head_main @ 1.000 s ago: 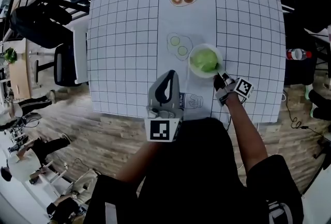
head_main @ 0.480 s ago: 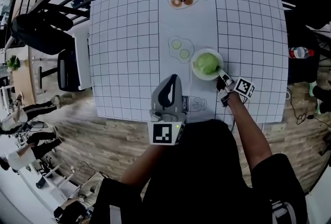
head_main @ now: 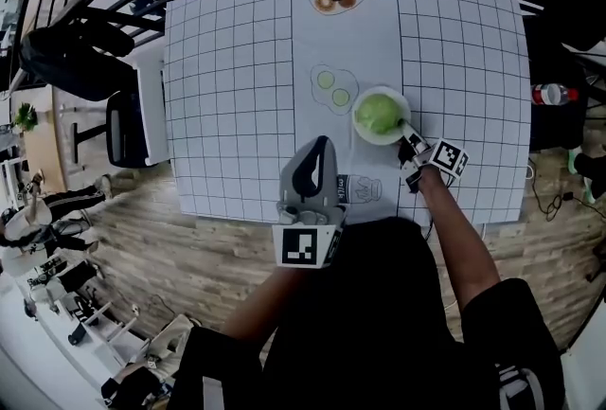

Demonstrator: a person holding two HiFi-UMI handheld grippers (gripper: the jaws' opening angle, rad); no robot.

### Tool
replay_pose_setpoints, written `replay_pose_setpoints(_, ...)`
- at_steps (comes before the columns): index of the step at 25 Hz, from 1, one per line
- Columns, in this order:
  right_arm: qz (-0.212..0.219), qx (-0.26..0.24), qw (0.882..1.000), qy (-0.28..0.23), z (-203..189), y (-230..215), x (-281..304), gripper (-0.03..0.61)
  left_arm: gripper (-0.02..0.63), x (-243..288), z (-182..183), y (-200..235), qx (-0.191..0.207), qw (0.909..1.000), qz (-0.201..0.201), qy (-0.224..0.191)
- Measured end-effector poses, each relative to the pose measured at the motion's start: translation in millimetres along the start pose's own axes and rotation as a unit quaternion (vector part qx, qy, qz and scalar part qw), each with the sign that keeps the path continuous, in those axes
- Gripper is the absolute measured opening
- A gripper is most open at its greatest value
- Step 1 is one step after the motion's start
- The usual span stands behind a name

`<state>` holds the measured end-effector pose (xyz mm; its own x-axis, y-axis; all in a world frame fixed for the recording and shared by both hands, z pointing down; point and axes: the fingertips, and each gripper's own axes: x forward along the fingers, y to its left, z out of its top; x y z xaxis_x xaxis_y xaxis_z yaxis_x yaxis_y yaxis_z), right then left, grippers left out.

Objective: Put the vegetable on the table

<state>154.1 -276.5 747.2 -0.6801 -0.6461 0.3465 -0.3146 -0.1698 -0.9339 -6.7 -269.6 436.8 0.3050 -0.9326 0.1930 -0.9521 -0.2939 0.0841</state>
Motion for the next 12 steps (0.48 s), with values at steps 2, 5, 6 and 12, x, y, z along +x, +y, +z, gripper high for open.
replay_pose_setpoints(2,-0.008,0.003,1.0,0.0,-0.3,-1.4,-0.1,0.014,0.008,-1.0,-2.4,0.4,0.0,1.0,0.001,0.005)
replay_pose_setpoints(5,-0.021,0.002,1.0,-0.005,-0.7,-3.5,-0.6,0.012,0.008,-0.3,3.0,-0.4,0.004,1.0,-0.001,-0.007)
replay_pose_setpoints(6,-0.025,0.003,1.0,-0.006,-1.0,-4.3,-0.7,0.011,0.008,-0.2,6.5,-1.2,0.005,0.9998,-0.005,-0.019)
replay_pose_setpoints(12,-0.074,0.034,0.997,-0.001,-1.5,-14.2,-1.5,0.021,0.008,-3.7,10.8,-2.1,0.004,0.9997,-0.006,-0.022)
